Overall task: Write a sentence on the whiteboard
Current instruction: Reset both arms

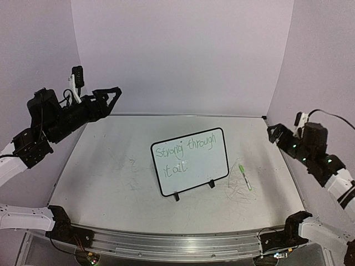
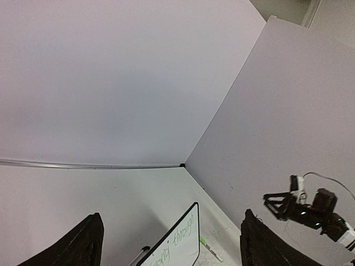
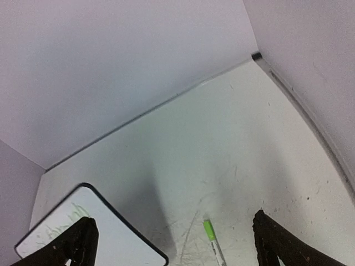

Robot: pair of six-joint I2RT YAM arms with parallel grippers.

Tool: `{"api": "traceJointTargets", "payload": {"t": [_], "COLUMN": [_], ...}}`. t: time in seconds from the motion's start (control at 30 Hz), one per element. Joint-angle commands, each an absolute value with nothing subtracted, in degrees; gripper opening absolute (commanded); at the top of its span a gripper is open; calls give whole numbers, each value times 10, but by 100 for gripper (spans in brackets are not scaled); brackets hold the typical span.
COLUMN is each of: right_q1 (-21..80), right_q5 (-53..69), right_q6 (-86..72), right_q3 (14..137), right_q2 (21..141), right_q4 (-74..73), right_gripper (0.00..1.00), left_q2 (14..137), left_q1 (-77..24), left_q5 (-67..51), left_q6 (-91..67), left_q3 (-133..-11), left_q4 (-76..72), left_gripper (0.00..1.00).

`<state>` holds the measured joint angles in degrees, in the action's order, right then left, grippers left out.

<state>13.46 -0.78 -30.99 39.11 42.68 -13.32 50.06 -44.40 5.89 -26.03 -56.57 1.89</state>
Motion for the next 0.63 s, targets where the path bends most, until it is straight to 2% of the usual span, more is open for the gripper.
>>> {"api": "traceJointTargets", "payload": {"t": [0.0,0.1,0.27,0.43,0.6], "right_q1": [133,132,133,133,132], "right_q5": [-25,-35,-91,-92,-71], "right_q6": [-203,-164,-139,-139,-143], "right_q3": [557,662,769,802,775], "right_q2": [373,357,336,322,300], "right_q4": [-227,-256,-287,-295,-290], "right_gripper": [98,98,98,98,98], "left_q2": [500,498,493,493,497], "left_q1": [-441,-441,-441,-441,-441], "left_q5": [103,116,124,129,120], "left_q6": [-195,-172,-153,-150,-162], "left_q3": [-657,-689,-724,-738,-735], "left_q4": [72,88,106,111,110], "left_gripper": [86,88,89,90,91]}}
